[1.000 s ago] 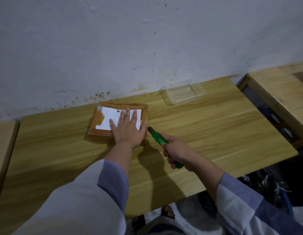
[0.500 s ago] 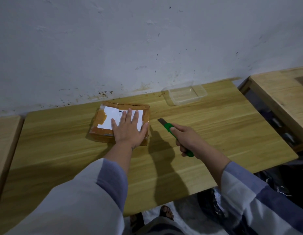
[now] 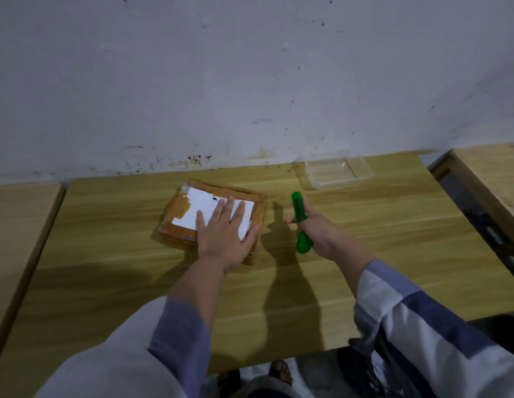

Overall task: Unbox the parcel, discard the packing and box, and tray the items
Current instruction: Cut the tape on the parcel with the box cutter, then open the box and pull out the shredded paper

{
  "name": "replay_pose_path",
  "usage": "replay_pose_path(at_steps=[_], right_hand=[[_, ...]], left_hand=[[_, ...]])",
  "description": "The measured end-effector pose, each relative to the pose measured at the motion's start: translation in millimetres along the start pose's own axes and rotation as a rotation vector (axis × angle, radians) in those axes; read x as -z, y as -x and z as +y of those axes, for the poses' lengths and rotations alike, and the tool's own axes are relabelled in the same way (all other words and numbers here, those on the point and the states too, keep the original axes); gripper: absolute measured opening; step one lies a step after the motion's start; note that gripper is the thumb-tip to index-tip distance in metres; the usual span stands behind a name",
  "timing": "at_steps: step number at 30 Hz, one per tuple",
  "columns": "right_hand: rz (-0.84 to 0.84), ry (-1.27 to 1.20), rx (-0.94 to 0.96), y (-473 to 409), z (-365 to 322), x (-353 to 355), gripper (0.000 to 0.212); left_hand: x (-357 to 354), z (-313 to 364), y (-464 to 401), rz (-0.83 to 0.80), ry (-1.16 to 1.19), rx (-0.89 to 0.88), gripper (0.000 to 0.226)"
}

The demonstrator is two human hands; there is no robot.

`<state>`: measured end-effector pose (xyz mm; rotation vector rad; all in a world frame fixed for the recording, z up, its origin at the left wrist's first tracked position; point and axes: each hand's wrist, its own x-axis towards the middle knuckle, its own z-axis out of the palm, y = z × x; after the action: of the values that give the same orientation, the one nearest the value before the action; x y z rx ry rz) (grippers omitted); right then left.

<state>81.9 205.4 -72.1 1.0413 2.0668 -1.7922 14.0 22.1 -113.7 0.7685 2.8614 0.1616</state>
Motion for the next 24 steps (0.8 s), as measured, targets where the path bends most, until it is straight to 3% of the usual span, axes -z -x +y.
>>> replay_pose_path(at_steps=[8,15,18,21,24], right_hand=[[0.279,0.279,0.048,-73.9,-13.4,-10.1,0.068],[0.403,0.555,0.039,-104.4,-7.7,-7.2,0.051],[0.502,0.656,0.188,-100.4,-21.1,-17.6,0.04],[0.269,0.469,0.44,-93.7,-44.9,-40.2,0.024],[0.029,0.509,0.47,-82.8,-61.1,-55.8,0.022]], left_hand=[[-6.0,-1.5,-1.5,0.057,-0.006,0.014,0.076],[-8.4,-0.6,-3.6,0.084,0.007,0.007,0.075],[-9.4,-0.5,-2.6,0.082,0.013,0.011,0.072],[-7.5,1.1,-2.0,0.066,0.029,0.014,0.074],[-4.4,-1.6,-0.2,0.016,0.01,-0.001,0.077]])
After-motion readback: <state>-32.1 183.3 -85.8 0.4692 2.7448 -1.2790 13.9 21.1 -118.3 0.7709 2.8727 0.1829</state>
